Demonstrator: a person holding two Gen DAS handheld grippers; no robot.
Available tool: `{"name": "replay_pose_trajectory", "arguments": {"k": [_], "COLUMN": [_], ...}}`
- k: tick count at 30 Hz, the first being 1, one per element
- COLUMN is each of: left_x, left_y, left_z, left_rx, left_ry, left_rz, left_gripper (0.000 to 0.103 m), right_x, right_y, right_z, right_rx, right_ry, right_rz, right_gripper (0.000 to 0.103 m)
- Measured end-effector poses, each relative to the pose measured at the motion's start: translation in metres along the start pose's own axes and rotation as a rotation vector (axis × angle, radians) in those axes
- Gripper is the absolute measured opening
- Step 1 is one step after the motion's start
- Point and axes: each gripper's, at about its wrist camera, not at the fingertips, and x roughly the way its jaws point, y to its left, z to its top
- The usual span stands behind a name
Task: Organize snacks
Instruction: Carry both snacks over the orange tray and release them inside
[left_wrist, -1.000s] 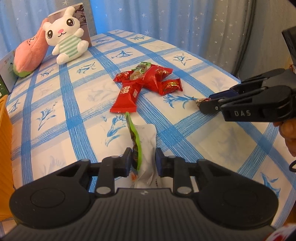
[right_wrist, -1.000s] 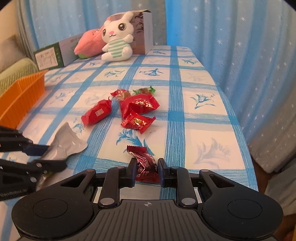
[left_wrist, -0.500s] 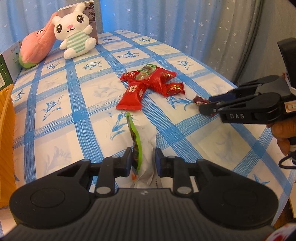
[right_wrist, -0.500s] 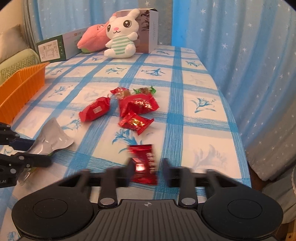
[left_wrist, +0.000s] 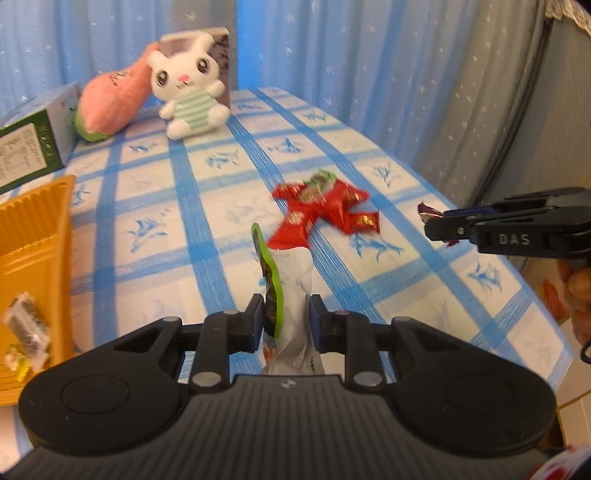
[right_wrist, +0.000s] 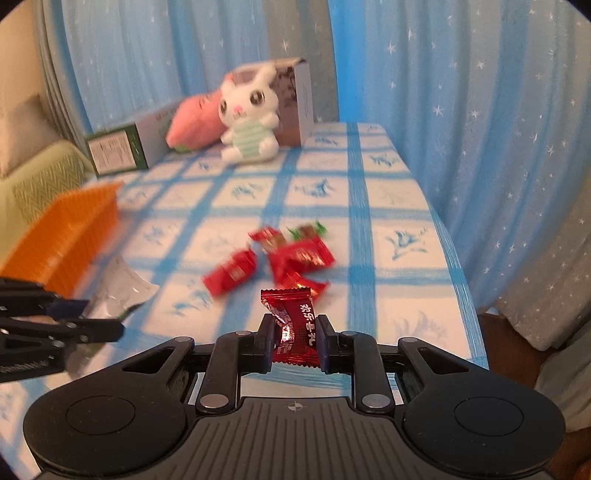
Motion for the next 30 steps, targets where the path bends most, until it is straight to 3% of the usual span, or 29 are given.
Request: {"name": "replay_pose_trajectory", "arguments": {"k": [13,23,30], "left_x": [-0.082,-0.134,-0.154], "left_y": [0.057,0.132,0.177], "left_z": [-0.001,-0.015,-0.028], "left_rx": [-0.098,-0.162,-0.212], "left_ry": [-0.03,-0.043,-0.044], "left_rz": [0.069,0.167,0.214], "left_gripper": [0.023,0.023,0.023], "right_x": [-0.043,-0.022,0.001], "right_y": [0.102,0.201,0.248], "right_z": [0.03,0.038,0.042], "right_rx": [-0.01,-0.065,-0.088], "right_ry": [-0.042,-0.011,0.014], "right_rz": [0.106,0.197,0.218], "right_gripper": [0.023,0.023,0.023]}}
